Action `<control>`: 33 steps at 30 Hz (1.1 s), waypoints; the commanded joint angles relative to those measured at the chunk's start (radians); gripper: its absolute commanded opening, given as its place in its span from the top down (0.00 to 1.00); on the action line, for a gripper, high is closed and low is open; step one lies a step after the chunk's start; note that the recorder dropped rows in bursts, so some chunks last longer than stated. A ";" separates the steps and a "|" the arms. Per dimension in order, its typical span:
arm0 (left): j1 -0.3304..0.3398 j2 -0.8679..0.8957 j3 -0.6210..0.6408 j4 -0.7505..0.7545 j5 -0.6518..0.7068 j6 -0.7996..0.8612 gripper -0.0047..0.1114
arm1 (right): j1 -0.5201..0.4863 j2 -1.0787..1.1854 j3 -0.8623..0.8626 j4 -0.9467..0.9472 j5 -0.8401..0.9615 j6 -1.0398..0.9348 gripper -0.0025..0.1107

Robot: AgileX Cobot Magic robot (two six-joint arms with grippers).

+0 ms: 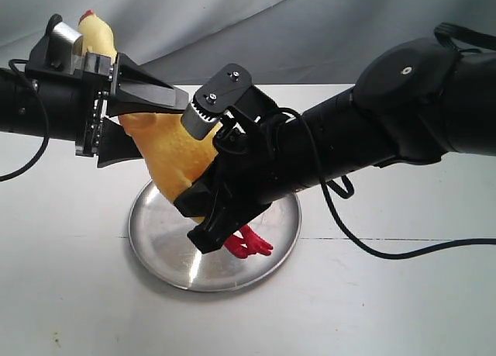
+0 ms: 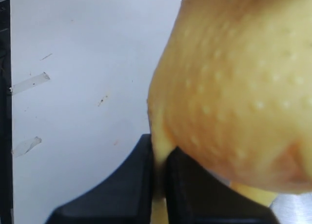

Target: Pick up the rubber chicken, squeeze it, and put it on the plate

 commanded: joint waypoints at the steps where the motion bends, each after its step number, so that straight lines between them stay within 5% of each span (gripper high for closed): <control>1: -0.006 0.001 -0.008 -0.004 -0.041 0.013 0.53 | 0.002 -0.008 0.001 0.020 -0.013 -0.018 0.98; 2: -0.006 0.001 -0.008 -0.011 -0.049 0.026 0.80 | 0.002 -0.008 0.001 0.020 -0.013 -0.018 0.98; 4: -0.006 0.001 -0.008 -0.028 -0.047 0.053 0.96 | 0.002 -0.008 0.001 0.020 -0.013 -0.018 0.98; 19: -0.006 0.001 -0.008 -0.036 -0.047 0.061 0.94 | 0.002 -0.008 0.001 0.020 -0.013 -0.018 0.98; 24: -0.006 0.001 -0.008 -0.036 -0.042 0.069 0.67 | 0.002 -0.008 0.001 0.021 -0.011 -0.015 0.98; 29: -0.006 0.001 -0.008 -0.036 -0.042 0.064 0.09 | 0.002 -0.008 0.001 0.021 -0.011 -0.015 0.98; 33: -0.006 0.001 -0.008 -0.036 -0.038 0.050 0.06 | 0.002 -0.008 0.001 0.021 -0.011 -0.015 0.98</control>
